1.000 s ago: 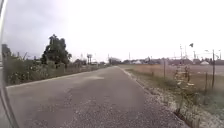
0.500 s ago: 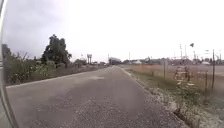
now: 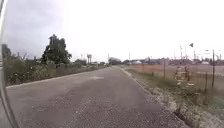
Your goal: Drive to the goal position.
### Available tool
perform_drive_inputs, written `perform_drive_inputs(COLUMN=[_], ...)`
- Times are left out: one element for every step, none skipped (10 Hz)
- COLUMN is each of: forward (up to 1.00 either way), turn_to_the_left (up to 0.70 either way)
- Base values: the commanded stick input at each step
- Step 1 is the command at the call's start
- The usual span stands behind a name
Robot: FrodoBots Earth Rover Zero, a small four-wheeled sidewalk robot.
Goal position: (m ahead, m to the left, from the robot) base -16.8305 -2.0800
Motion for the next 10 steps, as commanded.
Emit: perform_drive_inputs(forward=[0.08,0.08,0.08,0.08,0.08,0.08,0.08,0.08,0.08,0.07], turn_to_the_left=[0.0,0.0,0.0,0.0,0.0,0.0,0.0,0.0,0.0,0.0])
